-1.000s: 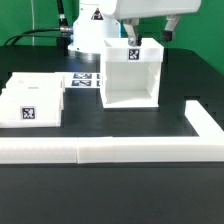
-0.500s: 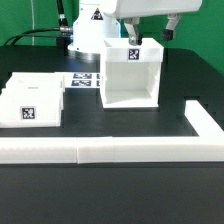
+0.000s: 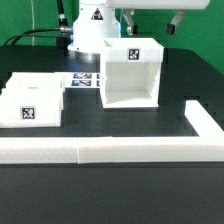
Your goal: Assemble drawer
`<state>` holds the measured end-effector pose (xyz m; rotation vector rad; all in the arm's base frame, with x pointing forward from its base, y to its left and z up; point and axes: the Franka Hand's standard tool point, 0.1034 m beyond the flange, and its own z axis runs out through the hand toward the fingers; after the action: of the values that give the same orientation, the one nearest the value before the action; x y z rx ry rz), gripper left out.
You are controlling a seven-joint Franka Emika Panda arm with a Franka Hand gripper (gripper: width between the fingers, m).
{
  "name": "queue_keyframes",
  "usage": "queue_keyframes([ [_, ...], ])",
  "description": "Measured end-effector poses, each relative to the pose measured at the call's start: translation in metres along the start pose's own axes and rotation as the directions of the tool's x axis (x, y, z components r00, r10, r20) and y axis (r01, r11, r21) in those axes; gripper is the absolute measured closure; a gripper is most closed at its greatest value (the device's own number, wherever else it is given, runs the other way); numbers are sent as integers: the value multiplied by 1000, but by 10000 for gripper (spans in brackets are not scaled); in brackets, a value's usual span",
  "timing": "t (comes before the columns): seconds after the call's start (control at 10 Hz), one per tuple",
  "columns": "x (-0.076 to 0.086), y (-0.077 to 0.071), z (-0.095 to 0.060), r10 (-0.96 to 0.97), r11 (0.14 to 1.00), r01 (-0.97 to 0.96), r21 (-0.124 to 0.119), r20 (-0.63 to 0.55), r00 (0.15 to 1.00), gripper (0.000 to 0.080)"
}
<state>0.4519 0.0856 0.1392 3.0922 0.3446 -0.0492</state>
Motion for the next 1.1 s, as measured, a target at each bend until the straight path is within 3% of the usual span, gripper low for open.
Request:
queue_keyframes([
  [0.4,-2,-1,3,10,1000,-10,8,-2,1000,150],
  [0.5,-4,-2,6,26,999,-25,23,-12,1000,150],
  [0.8,-26,-21,24,63,997,-62,45,-10,998,150],
  [1.1,-35,-32,39,81,995,-81,51,2,997,150],
])
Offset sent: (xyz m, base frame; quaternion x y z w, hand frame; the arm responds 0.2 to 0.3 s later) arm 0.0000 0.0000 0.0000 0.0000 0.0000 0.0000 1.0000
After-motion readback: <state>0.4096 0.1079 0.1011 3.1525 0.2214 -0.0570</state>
